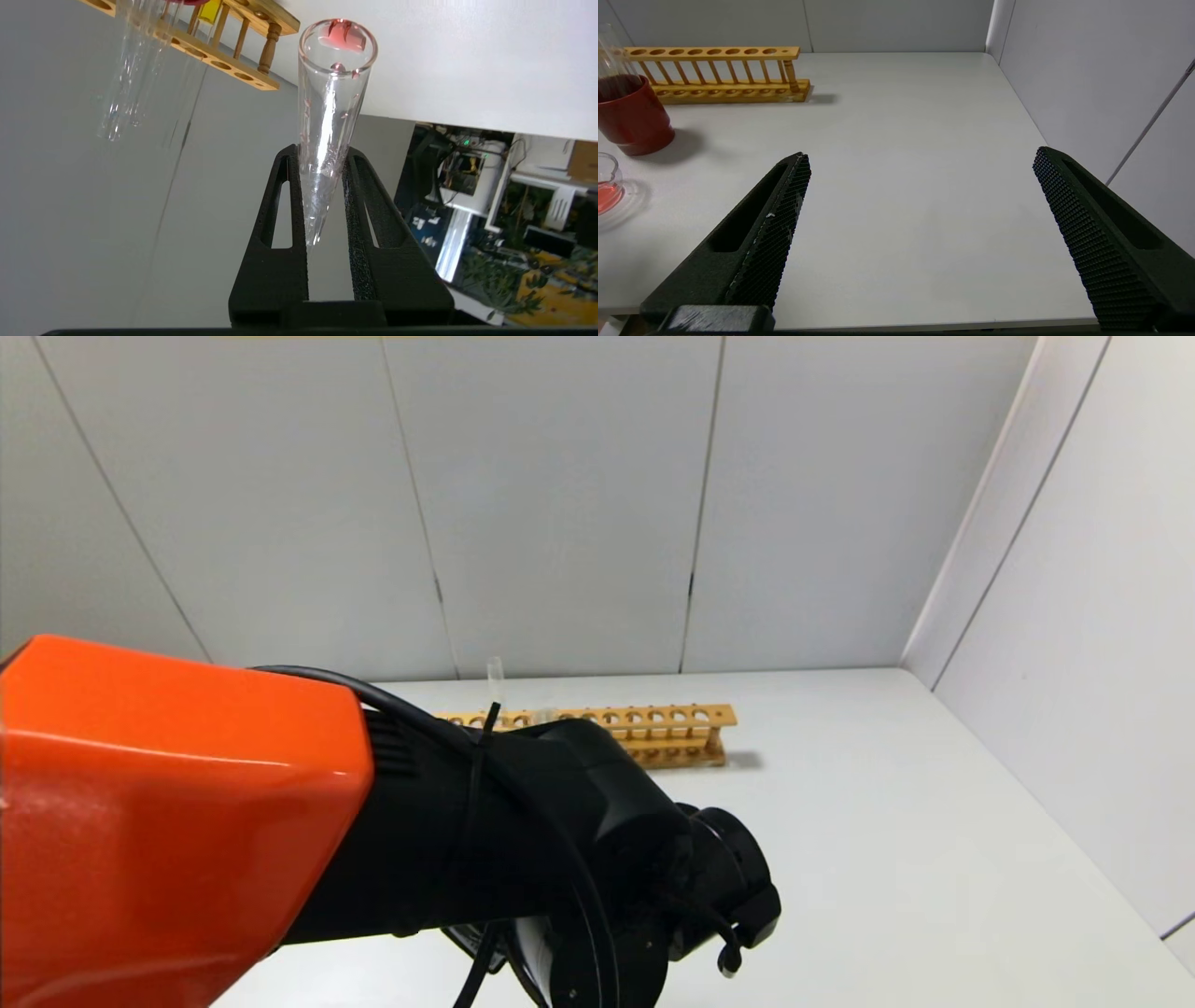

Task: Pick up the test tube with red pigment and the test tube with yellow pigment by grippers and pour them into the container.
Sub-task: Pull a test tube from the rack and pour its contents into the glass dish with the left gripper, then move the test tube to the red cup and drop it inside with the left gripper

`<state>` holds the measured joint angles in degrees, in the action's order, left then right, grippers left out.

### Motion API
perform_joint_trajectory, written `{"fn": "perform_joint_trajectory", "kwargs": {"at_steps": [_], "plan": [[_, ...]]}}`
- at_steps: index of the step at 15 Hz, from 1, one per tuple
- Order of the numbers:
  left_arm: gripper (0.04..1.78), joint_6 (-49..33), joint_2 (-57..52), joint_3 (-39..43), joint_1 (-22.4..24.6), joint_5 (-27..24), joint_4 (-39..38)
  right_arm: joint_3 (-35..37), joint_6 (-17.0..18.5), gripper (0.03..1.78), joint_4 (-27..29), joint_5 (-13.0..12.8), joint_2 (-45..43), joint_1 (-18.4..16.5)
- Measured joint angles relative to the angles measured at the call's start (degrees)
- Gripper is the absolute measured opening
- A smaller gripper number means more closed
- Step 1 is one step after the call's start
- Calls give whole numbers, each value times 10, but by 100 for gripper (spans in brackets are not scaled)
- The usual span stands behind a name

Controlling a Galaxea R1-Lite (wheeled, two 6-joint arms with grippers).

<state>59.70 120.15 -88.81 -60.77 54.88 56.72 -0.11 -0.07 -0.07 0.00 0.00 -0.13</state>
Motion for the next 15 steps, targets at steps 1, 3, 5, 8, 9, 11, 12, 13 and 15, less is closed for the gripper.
{"fn": "perform_joint_trajectory", "kwargs": {"at_steps": [1,3,5,8,9,11,12,13,15], "plan": [[30,-12,-1,-5,0,-4,0,0,0,174,0,0,0,0],[30,-62,-5,-10,0,-25,3,0,0,174,0,0,0,0],[30,-139,-14,-1,-1,-49,11,0,0,174,0,0,0,0],[30,-236,-50,15,-2,-99,47,0,0,174,0,0,0,0],[30,-267,-63,21,0,-113,50,0,0,174,0,0,0,0],[30,-339,-81,33,1,-129,50,0,0,174,0,0,0,0],[30,-372,-91,38,1,-138,50,0,0,174,0,0,0,0],[30,-396,-104,44,1,-153,47,0,0,174,0,0,0,0],[30,-432,-130,57,3,-182,21,0,0,174,0,0,0,0]]}}
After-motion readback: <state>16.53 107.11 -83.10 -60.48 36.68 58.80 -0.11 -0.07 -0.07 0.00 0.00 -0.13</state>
